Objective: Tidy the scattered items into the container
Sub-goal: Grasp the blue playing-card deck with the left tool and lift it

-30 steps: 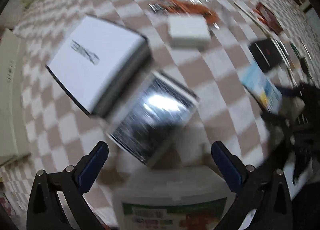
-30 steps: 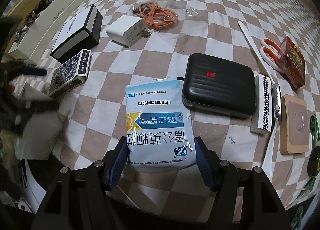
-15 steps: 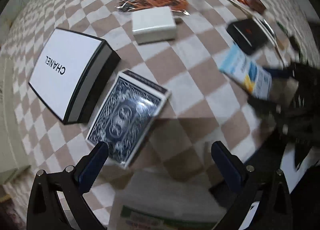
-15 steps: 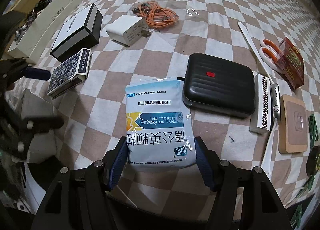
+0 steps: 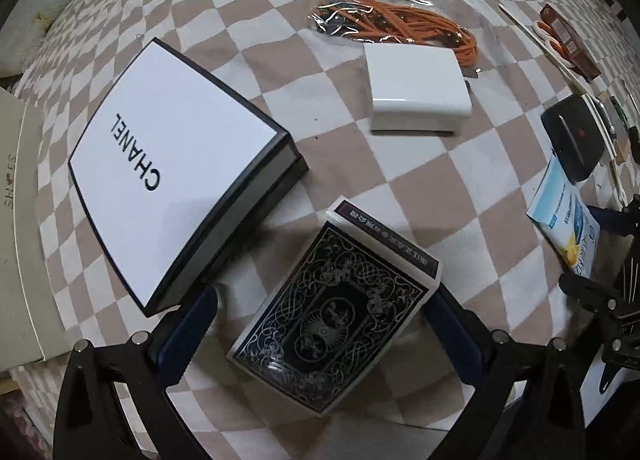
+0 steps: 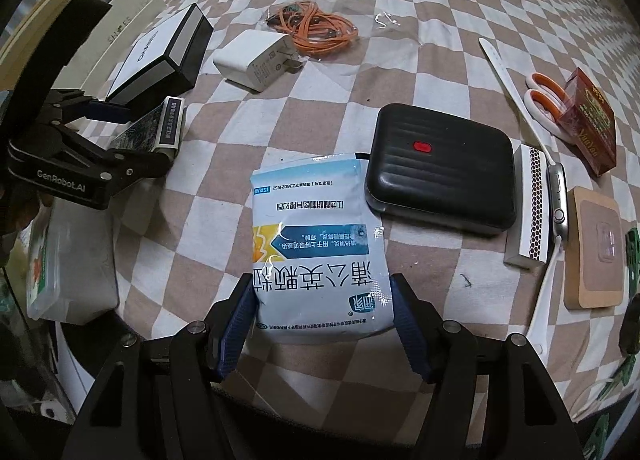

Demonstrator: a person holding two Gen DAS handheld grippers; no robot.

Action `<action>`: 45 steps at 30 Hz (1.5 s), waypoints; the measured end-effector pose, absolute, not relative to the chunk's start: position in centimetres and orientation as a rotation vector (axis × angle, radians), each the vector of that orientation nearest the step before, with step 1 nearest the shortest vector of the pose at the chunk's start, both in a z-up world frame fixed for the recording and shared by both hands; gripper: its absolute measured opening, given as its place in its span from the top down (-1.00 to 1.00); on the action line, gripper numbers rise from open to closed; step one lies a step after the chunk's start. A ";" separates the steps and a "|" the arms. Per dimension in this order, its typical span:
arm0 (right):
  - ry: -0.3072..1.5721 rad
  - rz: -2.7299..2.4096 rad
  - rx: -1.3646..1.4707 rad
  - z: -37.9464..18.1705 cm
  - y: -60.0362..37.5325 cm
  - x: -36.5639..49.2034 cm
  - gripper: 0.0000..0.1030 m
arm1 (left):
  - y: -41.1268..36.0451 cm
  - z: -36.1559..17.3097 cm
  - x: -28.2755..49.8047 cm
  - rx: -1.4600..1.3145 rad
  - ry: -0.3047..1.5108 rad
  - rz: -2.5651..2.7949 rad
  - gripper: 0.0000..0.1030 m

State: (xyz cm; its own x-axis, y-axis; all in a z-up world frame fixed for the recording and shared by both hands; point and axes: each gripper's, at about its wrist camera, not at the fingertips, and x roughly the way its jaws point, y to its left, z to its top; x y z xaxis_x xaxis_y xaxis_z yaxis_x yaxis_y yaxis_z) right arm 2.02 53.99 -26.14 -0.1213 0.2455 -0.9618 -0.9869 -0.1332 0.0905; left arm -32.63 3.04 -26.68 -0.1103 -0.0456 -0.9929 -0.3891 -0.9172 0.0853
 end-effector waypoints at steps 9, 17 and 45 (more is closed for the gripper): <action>1.027 1.481 -1.053 -26.1 54.1 1.7 -0.32 | 4.8 -27.1 -29.6 -1.950 0.507 2.008 -0.99; 1.011 1.467 -1.060 -26.2 54.4 1.0 -0.32 | 6.5 -27.4 -26.6 -1.974 0.523 1.892 -0.98; 0.940 1.462 -1.124 -26.6 53.9 0.3 -0.21 | 5.3 -26.0 -23.7 -2.010 0.421 2.167 -0.17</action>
